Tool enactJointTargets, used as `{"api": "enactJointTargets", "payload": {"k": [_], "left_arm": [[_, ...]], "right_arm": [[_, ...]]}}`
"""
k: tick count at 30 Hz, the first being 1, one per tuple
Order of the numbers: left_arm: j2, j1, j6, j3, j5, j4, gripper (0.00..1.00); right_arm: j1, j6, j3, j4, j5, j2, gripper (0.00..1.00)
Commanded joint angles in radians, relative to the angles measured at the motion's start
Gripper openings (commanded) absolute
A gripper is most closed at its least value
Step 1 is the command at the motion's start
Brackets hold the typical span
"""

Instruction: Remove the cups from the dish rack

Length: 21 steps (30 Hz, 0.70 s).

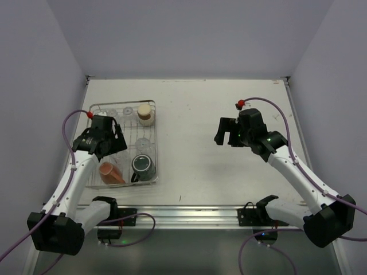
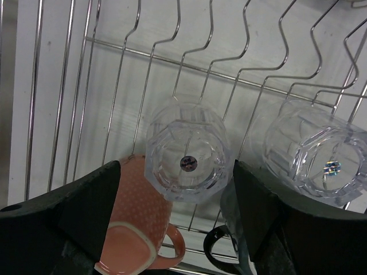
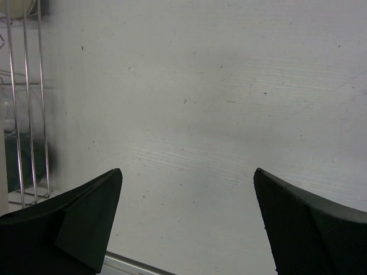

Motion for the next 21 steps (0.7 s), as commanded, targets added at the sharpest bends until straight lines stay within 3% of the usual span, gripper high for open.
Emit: {"api": "enactJointTargets", "payload": {"k": [1, 7, 21], "left_arm": [[-0.011, -0.004, -0.036, -0.003, -0.015, -0.040, 0.84], [0.044, -0.004, -0.035, -0.006, 0.048, -0.059, 0.86], [0.141, -0.005, -0.007, 0.010, 0.030, -0.015, 0.87]], "right_arm": [[0.003, 0.008, 0.002, 0.053, 0.044, -0.015, 0.99], [0.005, 0.007, -0.011, 0.086, 0.013, -0.040, 0.99], [0.005, -0.027, -0.039, 0.110, 0.048, -0.078, 0.99]]}}
